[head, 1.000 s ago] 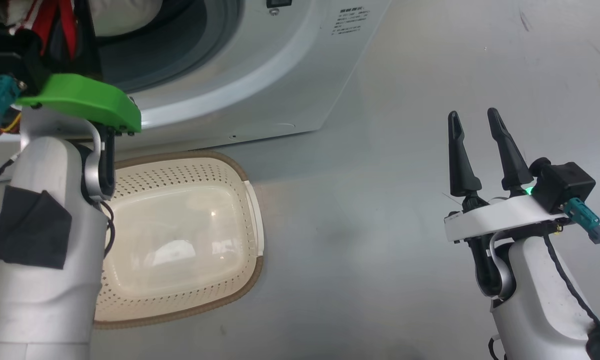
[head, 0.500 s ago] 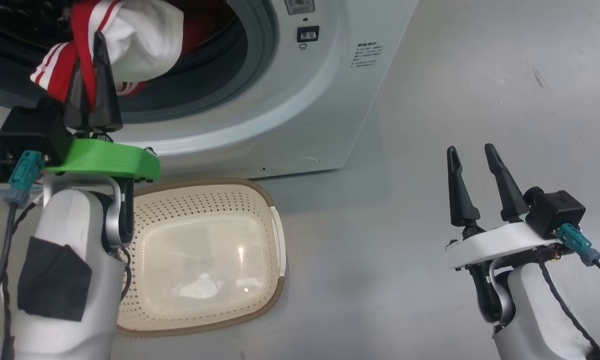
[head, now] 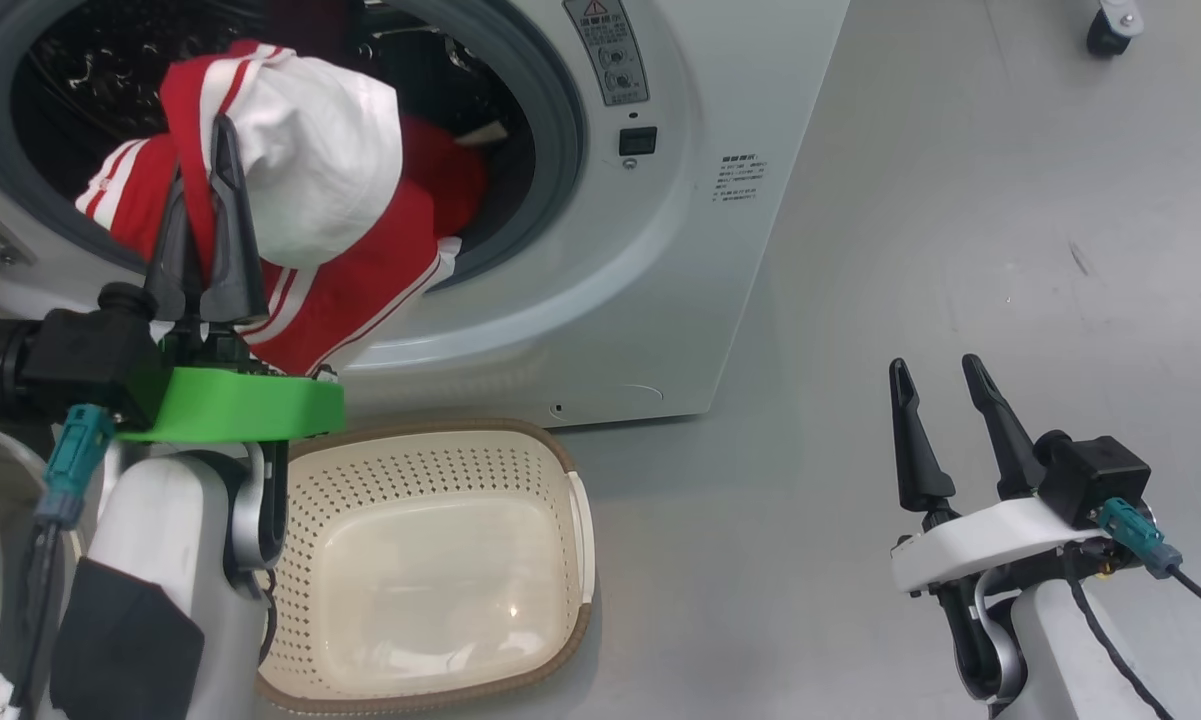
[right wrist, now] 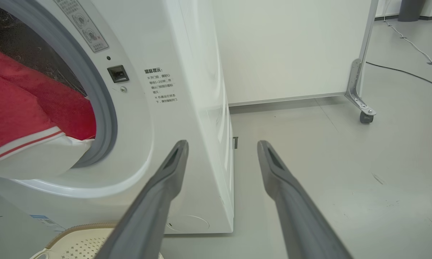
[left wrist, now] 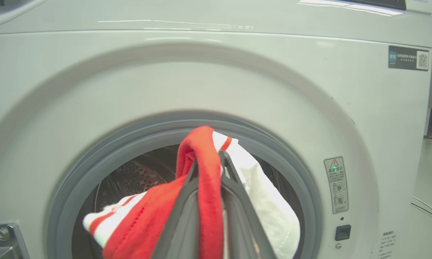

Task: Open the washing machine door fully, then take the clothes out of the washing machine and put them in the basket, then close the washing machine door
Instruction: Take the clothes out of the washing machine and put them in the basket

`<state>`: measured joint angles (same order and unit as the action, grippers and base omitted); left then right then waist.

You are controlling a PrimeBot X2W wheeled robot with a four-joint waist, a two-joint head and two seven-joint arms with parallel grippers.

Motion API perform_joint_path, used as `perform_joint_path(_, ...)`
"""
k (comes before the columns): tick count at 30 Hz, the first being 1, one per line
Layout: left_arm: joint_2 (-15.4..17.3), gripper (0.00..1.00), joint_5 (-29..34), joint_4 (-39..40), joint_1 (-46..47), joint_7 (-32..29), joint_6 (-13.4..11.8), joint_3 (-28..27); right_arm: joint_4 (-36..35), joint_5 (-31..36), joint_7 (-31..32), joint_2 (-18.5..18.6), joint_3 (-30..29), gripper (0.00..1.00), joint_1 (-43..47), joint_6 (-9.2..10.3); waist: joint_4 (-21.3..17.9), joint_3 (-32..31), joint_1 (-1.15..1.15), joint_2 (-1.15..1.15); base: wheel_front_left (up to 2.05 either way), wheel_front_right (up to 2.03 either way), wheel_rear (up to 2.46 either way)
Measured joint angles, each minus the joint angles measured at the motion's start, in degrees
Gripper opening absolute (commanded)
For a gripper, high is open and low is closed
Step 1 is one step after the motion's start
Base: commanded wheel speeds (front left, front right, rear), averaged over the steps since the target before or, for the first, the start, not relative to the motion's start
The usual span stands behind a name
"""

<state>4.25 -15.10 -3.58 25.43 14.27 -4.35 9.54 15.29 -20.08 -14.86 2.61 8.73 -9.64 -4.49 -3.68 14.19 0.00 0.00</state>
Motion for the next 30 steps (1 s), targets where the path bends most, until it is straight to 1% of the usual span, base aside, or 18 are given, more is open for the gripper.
perform_joint_path(6, 0.07, 0.00, 0.60, 4.00, -3.89, 0.01, -0.59, 0.31, 0.11, -0.01, 0.00, -0.02, 0.87, 1.00, 1.33, -0.14, 0.50, -2.69, 0.00, 0.00, 0.00, 0.00, 0.00)
perform_joint_path(7, 0.07, 0.00, 0.64, 5.66, -5.02, 0.00, -0.75, 0.25, 0.05, -0.01, -0.01, 0.00, 0.87, 1.00, 1.77, -0.14, 0.65, -3.32, 0.00, 0.00, 0.00, 0.00, 0.00)
perform_joint_path(13, 0.21, 0.00, 1.49, 7.98, -8.57, -0.18, -1.16, 0.16, -0.03, -0.01, 0.00, -0.01, 0.88, 1.00, 2.10, -0.14, 1.02, -3.96, 0.00, 0.00, 0.00, 0.00, 0.00)
perform_joint_path(22, 0.24, 0.00, 1.58, 8.39, -14.20, -4.14, -1.42, -0.04, -0.73, 0.00, 0.00, -0.01, 1.42, 1.00, 2.57, -0.14, 1.20, -3.48, 0.00, 0.00, 0.00, 0.00, 0.00)
perform_joint_path(30, 0.21, 0.00, 0.38, 5.91, -20.01, -7.19, -1.59, 0.47, -2.19, -0.01, -0.01, -0.01, 1.83, 1.00, 2.51, -0.14, 0.53, -1.01, 0.00, 0.00, 0.00, 0.00, 0.00)
